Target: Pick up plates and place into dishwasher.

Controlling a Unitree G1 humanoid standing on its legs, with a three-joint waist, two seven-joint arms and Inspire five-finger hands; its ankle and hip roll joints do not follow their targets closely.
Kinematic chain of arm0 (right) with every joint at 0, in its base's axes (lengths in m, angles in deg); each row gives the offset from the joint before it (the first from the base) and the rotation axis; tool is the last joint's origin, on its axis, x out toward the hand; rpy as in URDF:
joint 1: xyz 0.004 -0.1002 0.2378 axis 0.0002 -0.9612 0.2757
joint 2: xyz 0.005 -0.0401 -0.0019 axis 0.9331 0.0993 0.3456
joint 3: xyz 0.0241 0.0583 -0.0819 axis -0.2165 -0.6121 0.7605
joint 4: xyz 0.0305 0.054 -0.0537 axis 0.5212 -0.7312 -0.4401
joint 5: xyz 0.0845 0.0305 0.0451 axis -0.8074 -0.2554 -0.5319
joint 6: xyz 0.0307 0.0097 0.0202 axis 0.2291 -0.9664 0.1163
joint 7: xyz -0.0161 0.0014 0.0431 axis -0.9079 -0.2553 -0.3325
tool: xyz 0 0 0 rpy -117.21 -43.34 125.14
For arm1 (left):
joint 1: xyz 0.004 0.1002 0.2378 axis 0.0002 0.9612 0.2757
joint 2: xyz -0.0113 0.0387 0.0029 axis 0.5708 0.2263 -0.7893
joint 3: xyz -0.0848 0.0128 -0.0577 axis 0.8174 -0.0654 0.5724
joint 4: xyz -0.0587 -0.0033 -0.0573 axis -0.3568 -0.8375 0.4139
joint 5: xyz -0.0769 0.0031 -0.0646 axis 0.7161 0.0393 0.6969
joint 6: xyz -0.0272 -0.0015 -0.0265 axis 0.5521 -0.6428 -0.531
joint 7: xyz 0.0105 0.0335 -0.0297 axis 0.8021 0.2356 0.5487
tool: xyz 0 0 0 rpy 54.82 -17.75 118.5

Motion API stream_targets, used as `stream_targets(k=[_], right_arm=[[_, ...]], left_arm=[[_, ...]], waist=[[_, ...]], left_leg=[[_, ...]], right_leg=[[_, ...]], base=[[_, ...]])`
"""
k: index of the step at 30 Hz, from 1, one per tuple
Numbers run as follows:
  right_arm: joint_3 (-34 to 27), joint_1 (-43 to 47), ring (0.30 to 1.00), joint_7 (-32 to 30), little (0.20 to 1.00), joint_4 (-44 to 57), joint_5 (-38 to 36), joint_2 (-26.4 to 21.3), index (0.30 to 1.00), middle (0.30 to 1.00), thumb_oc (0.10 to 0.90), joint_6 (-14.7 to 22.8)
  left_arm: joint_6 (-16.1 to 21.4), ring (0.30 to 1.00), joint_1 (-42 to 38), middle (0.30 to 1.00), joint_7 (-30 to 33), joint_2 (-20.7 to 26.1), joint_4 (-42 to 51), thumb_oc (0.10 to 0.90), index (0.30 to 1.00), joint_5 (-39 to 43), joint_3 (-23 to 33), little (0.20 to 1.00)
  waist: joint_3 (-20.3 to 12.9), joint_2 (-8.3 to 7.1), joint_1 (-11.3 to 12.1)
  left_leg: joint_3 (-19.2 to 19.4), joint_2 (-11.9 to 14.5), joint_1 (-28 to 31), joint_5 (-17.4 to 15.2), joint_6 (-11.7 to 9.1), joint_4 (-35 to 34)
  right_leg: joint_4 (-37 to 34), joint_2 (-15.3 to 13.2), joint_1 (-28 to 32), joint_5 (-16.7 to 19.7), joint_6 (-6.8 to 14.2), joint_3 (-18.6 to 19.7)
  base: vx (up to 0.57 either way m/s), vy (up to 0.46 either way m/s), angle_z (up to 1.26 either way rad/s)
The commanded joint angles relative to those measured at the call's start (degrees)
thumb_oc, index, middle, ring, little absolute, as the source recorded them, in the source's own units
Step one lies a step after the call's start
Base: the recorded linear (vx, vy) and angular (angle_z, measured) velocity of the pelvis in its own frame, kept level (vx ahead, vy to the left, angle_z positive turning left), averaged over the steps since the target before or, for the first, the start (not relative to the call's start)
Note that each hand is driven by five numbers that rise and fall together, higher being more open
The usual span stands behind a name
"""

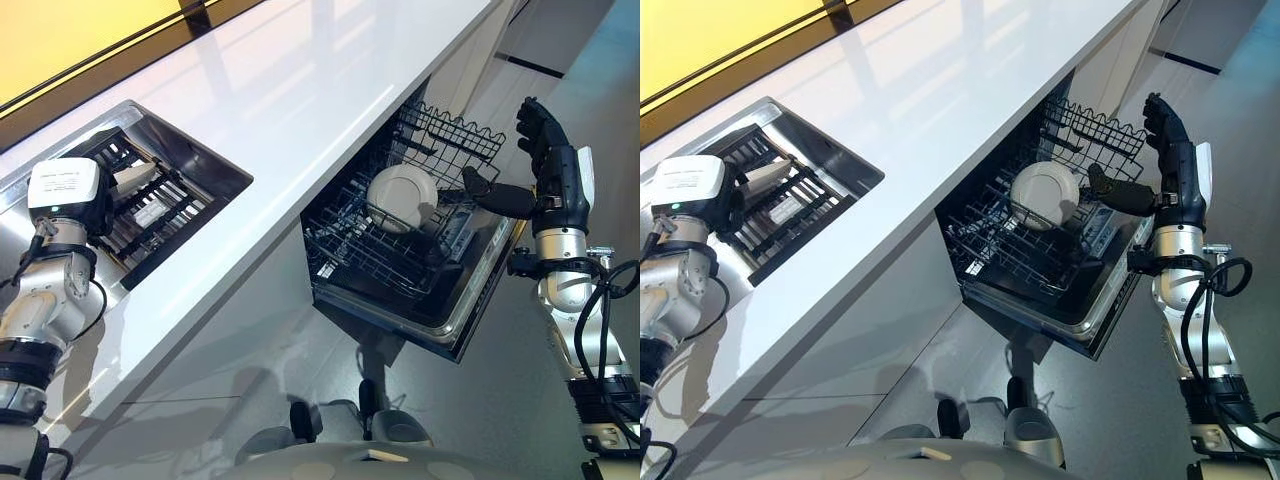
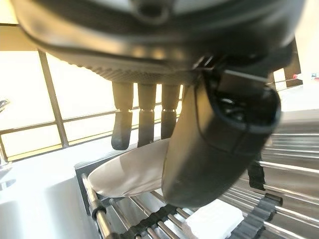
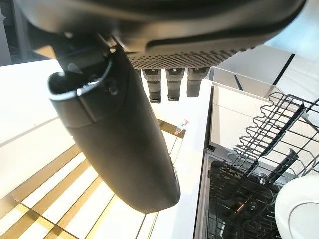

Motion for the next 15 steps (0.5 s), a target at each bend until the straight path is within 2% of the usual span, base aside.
stream_targets(k=[1, 5, 9, 15], right_arm=[[-4.5, 3.8, 0.9, -1.2, 0.9, 7.0, 0.5, -1.6, 0.9, 0.9, 0.8, 6.8], [-5.4, 3.5, 0.9, -0.4, 0.9, 8.4, -0.9, -1.3, 0.9, 0.9, 0.8, 8.3], [-6.1, 2.7, 0.9, -0.8, 0.9, 10.7, 0.9, -0.2, 0.9, 0.9, 0.8, 11.0], [-6.3, 3.1, 0.9, -1.8, 0.9, 13.6, 5.5, 0.4, 0.9, 0.9, 0.8, 12.1]], left_arm=[[2.4, 0.3, -2.9, 0.3, 5.7, 1.5, 4.4, 0.1, 0.3, 1.9, 4.3, 0.2], [6.1, 0.3, -0.5, 0.3, 10.7, 0.7, 6.7, 0.1, 0.3, 6.5, 7.9, 0.2], [10.7, 0.3, 3.6, 0.3, 16.4, -1.8, 12.0, 0.1, 0.3, 9.0, 13.5, 0.2], [14.9, 0.3, 6.2, 0.3, 21.9, -4.7, 20.2, 0.1, 0.3, 8.2, 18.1, 0.2]], waist=[[-6.7, 0.38, 0.6], [-6.7, 0.06, 1.2], [-6.8, -0.17, 2.3], [-7.2, 0.24, 3.1]], left_leg=[[-3.0, -2.2, -2.8, -8.5, 0.6, 6.3], [-3.8, -2.5, -3.6, -9.7, 0.2, 9.7], [-5.0, -2.6, -4.7, -9.9, -0.2, 11.4], [-6.2, -1.3, -4.3, -6.6, -1.5, 6.1]], right_leg=[[8.4, 3.9, -0.7, -11.1, 1.6, -2.5], [7.9, 4.2, 0.0, -11.3, 0.8, -2.5], [7.7, 4.6, 0.5, -11.4, 0.2, -2.7], [8.0, 5.0, 0.6, -12.7, -0.1, -3.8]], base=[[0.0, -0.094, 0.07], [0.0, -0.084, 0.07], [0.0, -0.075, 0.07], [-0.04, -0.035, 0.19]])
